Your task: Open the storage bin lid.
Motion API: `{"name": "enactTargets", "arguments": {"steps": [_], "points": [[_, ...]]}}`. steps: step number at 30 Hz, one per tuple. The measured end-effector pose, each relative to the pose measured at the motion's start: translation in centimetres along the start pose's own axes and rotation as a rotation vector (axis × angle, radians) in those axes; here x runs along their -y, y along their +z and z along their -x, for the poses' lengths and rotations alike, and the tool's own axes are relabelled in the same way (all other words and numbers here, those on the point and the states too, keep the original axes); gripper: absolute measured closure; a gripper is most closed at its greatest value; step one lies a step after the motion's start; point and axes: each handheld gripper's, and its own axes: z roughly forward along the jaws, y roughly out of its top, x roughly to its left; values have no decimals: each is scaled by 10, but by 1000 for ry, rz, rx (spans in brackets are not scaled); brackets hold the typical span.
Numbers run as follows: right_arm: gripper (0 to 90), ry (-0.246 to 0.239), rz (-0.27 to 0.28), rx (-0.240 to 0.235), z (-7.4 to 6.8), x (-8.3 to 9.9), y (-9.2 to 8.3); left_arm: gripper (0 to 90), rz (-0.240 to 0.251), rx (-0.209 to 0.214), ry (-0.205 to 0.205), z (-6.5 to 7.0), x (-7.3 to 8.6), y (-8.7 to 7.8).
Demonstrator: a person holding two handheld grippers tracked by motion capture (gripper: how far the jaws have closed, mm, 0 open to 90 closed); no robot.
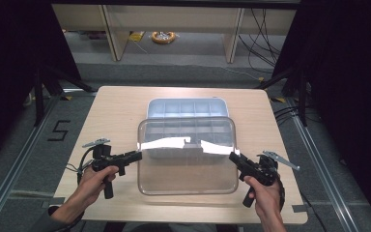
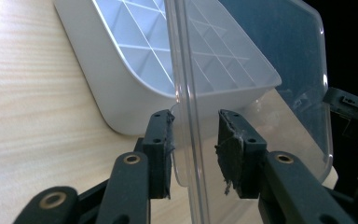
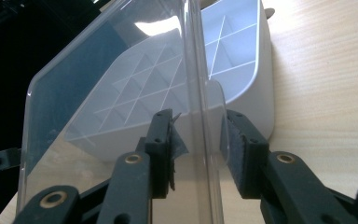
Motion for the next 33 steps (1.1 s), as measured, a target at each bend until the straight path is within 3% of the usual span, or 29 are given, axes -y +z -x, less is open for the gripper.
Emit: {"name": "enactTargets", "arguments": {"steps": [5, 6, 8, 9, 10, 11, 13, 14, 15, 17, 18, 20, 23, 24, 27, 28, 29, 31, 33], "points": [[650, 9, -1, -17, 1, 5, -5, 642, -10, 12, 13, 3, 6, -3], [645, 10, -6, -3, 1, 9, -8, 640, 3, 7, 3, 7, 9, -3], [644, -13, -13, 21, 2, 11, -10, 639, -5, 5, 22, 6, 11, -5], [644, 16, -26, 12, 1, 15, -15, 639, -12, 8, 14, 8, 14, -6], [644, -4, -18, 21, 3, 16, -14, 640, -12, 8, 14, 8, 14, -6], [644, 23, -21, -1, 3, 19, -15, 639, -18, 24, 11, 8, 18, -6], [645, -4, -26, 14, 5, 20, -18, 640, -16, 18, 9, 9, 20, -6], [646, 57, -34, -11, 3, 24, -21, 640, -31, 16, -1, 10, 23, -7], [645, 19, -32, 6, 6, 26, -21, 640, -31, 30, 7, 10, 26, -6], [644, 24, -32, 5, 5, 28, -22, 639, -34, 19, 8, 11, 27, -7], [643, 11, -32, 11, 5, 29, -24, 639, -50, 32, 23, 11, 29, -8], [641, 10, -35, 4, 5, 32, -30, 638, -41, 35, 12, 13, 32, -9], [639, 44, -51, 13, 1, 37, -34, 636, -53, 34, 19, 14, 37, -12], [640, 12, -32, 0, 5, 40, -32, 636, -47, 36, 11, 14, 39, -12], [641, 30, -47, 14, 2, 42, -35, 636, -55, 41, 10, 12, 42, -12], [642, 5, -44, 7, 4, 44, -36, 636, -69, 34, 5, 12, 45, -13], [642, 24, -45, -13, 2, 45, -37, 637, -72, 33, 6, 12, 46, -13], [642, 17, -43, -13, 3, 46, -38, 637, -70, 39, 5, 12, 48, -12], [639, 7, -60, 18, 5, 51, -38, 636, -90, 27, 10, 11, 53, -11]]}}
